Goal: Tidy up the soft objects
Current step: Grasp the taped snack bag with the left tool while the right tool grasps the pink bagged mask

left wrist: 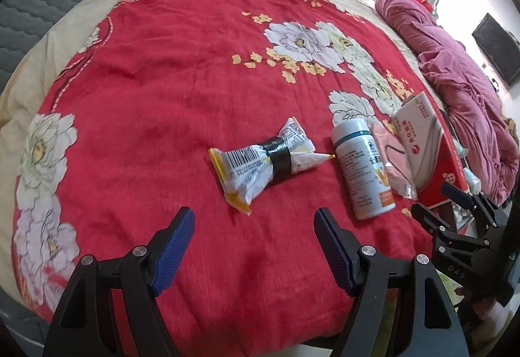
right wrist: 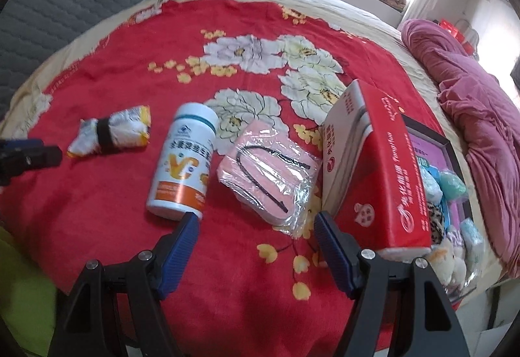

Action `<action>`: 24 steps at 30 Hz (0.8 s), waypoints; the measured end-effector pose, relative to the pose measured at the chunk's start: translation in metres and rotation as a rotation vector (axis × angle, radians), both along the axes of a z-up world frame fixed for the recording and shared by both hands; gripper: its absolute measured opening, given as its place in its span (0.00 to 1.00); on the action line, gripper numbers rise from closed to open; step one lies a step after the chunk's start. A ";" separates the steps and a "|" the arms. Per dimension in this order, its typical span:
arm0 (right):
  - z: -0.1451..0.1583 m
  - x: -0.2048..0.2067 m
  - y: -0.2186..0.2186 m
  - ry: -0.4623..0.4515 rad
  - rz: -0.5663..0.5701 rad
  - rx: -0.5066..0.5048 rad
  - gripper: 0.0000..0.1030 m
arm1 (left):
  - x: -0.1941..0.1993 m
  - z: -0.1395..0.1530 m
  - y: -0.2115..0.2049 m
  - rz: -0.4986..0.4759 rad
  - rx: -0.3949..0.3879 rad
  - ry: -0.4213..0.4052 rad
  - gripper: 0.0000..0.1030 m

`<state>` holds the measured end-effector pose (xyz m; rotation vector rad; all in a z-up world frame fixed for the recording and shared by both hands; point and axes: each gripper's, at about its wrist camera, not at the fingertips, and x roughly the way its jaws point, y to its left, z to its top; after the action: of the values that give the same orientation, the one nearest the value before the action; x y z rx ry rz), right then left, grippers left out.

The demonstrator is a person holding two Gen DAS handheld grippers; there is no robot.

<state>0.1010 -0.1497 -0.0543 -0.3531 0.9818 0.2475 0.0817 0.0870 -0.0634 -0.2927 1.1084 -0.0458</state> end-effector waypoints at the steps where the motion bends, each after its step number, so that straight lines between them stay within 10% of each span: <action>1: -0.003 0.003 0.001 0.005 0.003 -0.010 0.71 | 0.005 -0.003 -0.001 -0.011 0.003 0.002 0.75; 24: -0.045 0.051 0.021 0.010 0.076 -0.126 0.71 | 0.070 -0.039 -0.017 -0.167 0.109 -0.007 0.80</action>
<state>0.1524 -0.1291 -0.0992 -0.5055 0.9974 0.2569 0.1519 0.0700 -0.1028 -0.1016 1.1222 -0.1340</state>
